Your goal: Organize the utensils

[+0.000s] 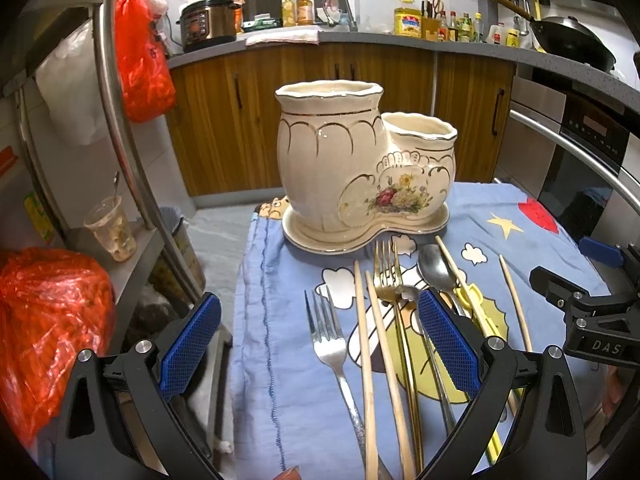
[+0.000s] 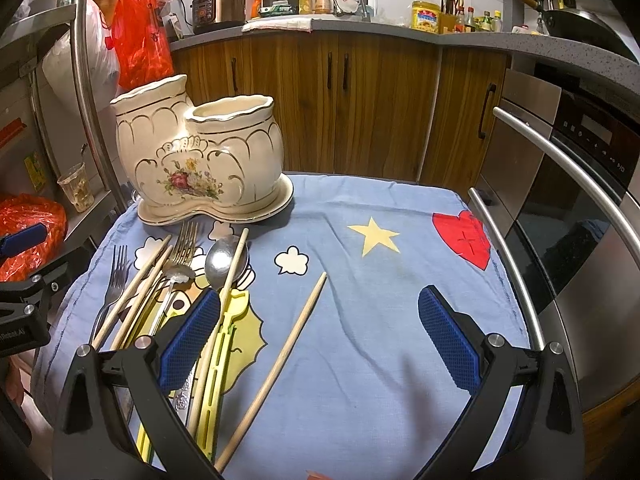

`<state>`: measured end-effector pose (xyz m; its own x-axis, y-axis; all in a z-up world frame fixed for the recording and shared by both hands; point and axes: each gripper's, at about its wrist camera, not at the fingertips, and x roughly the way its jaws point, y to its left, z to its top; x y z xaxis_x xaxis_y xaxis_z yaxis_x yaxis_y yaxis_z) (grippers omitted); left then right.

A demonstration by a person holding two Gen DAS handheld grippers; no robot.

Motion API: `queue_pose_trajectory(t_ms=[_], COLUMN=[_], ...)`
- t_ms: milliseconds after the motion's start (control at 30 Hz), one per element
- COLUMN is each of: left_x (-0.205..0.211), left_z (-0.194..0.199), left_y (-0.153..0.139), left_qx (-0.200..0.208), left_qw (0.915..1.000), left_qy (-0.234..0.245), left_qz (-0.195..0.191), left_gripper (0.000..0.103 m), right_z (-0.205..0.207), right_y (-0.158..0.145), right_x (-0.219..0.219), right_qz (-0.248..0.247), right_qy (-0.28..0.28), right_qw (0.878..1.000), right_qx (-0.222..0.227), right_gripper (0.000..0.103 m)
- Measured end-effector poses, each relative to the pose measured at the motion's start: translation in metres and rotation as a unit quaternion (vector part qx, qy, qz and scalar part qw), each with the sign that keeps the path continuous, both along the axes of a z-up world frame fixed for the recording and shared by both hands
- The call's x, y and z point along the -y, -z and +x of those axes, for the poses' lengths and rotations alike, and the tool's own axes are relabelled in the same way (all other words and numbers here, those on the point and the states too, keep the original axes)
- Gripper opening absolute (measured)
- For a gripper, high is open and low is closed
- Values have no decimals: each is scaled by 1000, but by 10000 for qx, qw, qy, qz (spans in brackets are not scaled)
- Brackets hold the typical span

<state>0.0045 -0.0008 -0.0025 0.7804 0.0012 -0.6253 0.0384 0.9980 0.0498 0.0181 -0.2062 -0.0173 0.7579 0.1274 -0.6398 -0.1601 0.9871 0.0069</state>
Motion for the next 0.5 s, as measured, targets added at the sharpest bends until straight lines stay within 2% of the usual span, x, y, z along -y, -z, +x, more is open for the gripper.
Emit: queue_pose_trajectory(t_ms=[500], left_x=[2], left_z=[2], left_y=[3], left_qx=[-25], left_qw=[10000], left_qy=[16], left_qz=[10], left_gripper=[98], right_z=[2], right_y=[1], right_x=[3], right_qz=[16], right_qy=[16], right_qw=[10000], right_qx=[-52], right_gripper=[98])
